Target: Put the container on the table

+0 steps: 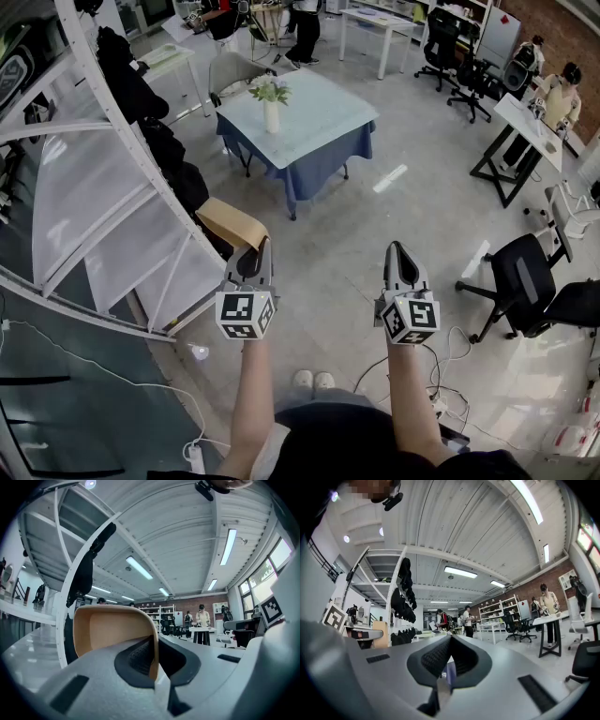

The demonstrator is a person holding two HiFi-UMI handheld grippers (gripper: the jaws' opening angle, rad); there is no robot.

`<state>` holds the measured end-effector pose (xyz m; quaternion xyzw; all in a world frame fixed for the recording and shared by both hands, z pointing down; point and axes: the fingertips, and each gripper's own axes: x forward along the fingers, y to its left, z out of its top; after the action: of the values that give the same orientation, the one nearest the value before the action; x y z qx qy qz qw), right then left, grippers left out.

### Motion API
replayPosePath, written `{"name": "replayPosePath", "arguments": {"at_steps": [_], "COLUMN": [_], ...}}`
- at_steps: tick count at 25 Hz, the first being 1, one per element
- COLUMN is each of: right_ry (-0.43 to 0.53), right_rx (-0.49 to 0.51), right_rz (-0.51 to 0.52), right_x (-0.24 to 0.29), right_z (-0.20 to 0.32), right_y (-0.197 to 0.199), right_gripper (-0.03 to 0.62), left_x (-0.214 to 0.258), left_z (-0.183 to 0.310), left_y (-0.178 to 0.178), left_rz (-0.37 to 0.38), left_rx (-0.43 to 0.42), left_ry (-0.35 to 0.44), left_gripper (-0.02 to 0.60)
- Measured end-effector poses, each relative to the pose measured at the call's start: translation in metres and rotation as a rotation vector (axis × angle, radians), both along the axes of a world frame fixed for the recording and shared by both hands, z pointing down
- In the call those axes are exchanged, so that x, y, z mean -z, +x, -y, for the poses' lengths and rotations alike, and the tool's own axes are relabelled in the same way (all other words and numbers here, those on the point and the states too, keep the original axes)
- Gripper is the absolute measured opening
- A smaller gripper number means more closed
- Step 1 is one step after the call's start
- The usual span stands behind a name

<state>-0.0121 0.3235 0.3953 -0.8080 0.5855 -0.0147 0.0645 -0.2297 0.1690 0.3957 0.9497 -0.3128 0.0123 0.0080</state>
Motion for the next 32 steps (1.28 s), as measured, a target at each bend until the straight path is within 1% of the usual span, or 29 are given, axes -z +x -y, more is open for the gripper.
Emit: {"name": "replayPosePath", "arguments": {"at_steps": [16, 23, 32], "right_ry": [0.013, -0.006, -0.023], "right_rx": [0.008, 0.053, 0.040], "right_rz": [0.014, 0.022, 0.022], "right_x": [0.001, -0.005, -0.015], "right_z": [0.004, 0.014, 0.035], "right_y": [-0.003, -0.012, -0.018], "right_gripper": [-0.002, -0.002, -0.002], "left_x": [-0.005, -0.013, -0.026], "left_z": [0.001, 0.006, 0.025], "left_y": [-0.001, -0.001, 0.000], "left_rz": [0.008, 0.021, 0.024], "left_rx": [-0.011, -0.019, -0.050], "left_ry": [-0.013, -0.032, -0.052], "left_gripper": [0.009, 0.009, 0.009]}}
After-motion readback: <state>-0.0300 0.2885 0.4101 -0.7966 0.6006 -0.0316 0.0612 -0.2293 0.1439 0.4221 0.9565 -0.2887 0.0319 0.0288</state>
